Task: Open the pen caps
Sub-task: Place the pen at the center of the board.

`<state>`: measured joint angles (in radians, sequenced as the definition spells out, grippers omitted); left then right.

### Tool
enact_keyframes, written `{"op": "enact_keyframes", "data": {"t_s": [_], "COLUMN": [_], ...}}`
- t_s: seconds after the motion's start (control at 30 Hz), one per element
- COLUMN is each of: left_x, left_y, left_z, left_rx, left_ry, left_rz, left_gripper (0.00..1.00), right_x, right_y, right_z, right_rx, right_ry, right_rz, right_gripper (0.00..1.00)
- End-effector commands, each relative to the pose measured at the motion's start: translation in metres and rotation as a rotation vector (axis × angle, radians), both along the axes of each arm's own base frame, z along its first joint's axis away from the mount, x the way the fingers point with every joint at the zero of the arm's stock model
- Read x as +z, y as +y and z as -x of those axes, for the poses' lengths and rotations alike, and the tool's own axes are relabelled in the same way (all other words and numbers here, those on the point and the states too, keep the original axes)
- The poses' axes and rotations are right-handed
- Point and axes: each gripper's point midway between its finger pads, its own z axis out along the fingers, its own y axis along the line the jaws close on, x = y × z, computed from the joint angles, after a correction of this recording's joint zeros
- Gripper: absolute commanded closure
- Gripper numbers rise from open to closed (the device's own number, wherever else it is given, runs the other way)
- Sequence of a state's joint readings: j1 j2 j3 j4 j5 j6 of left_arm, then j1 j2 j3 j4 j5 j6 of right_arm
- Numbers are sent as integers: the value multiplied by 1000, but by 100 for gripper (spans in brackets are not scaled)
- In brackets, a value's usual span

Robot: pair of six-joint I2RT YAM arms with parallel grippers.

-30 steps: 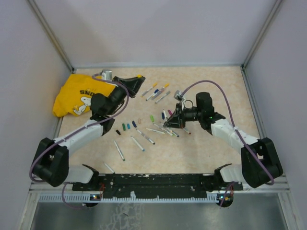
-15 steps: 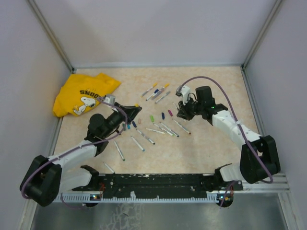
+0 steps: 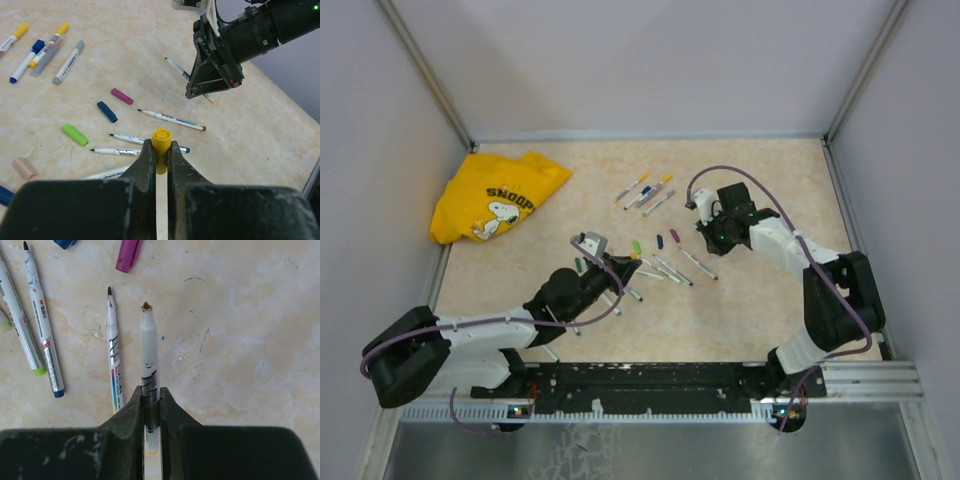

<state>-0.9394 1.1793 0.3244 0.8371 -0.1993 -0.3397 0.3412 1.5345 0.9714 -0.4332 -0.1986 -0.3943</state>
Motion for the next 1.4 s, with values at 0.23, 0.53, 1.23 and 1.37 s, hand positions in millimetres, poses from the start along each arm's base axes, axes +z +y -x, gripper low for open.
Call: {"op": "enact_keyframes", "data": {"t_s": [0.23, 0.53, 1.23, 1.37], "left_x": [8, 7, 7, 8], "left_y": [5, 3, 6, 7], "left_z": [-13, -14, -12, -12], "left_rx": [89, 88, 91, 91], "left_ry": [-66, -66, -69, -70], "left_rz": [-24, -32, -22, -18], "left_gripper": [100, 100, 100, 100], "right_x": [13, -1, -40, -42], "right_y": [-9, -7, -10, -11], "right_z": [-24, -21, -7, -5], "right_rx": [-35, -31, -8, -6], "right_ry": [-60, -4, 180, 191], "right_rz": [41, 47, 101, 109], "right_gripper": [100, 100, 95, 86]}}
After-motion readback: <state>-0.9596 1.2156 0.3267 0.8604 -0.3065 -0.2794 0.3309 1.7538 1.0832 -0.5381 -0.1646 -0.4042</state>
